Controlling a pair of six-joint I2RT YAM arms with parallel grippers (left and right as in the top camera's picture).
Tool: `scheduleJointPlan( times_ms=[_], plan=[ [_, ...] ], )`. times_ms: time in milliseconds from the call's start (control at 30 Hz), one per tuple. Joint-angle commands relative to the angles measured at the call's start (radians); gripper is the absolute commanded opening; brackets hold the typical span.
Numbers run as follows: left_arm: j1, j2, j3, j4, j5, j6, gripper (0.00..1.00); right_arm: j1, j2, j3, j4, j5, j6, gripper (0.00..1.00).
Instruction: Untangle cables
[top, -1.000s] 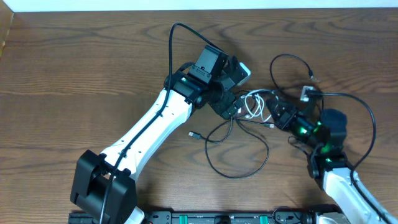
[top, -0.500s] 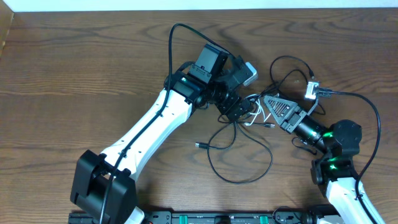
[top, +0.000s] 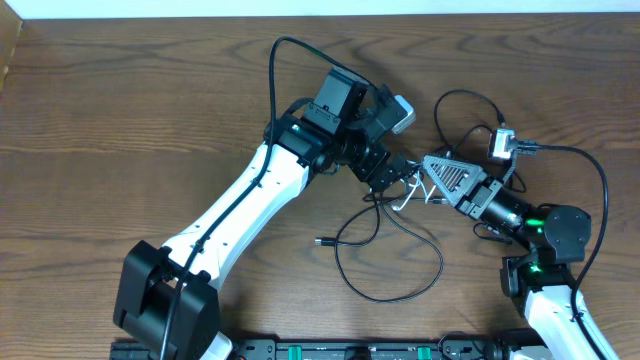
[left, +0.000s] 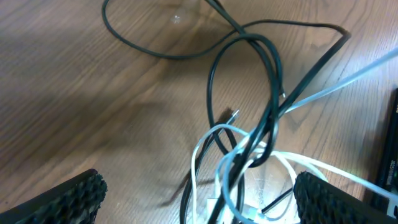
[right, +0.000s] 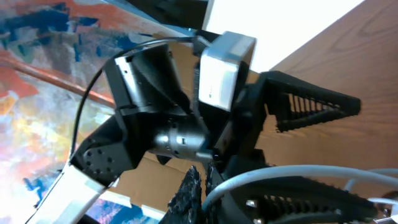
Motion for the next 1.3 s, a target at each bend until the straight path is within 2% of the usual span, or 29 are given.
scheduleJointPlan(
  times_ms=[0,333,633,1100,1267],
  plan=[
    [0.004,0.013,0.010,-0.030,-0.040,-0.001,0.96,-0.008,-0.006,0.008,0.066,-0.013,0.066,0.01],
    [0.003,0.037,0.008,-0.082,-0.039,0.002,0.96,-0.040,-0.006,0.008,0.284,0.037,0.284,0.01],
    [0.004,0.090,0.007,-0.081,-0.044,0.013,0.96,-0.064,-0.006,0.008,0.323,0.043,0.319,0.01],
    [0.005,0.129,0.007,-0.082,-0.497,0.013,0.96,-0.142,-0.006,0.008,0.346,0.043,0.402,0.01],
    [0.015,0.162,0.007,-0.087,-0.557,0.010,0.97,-0.187,-0.006,0.008,0.393,0.043,0.449,0.01]
  ],
)
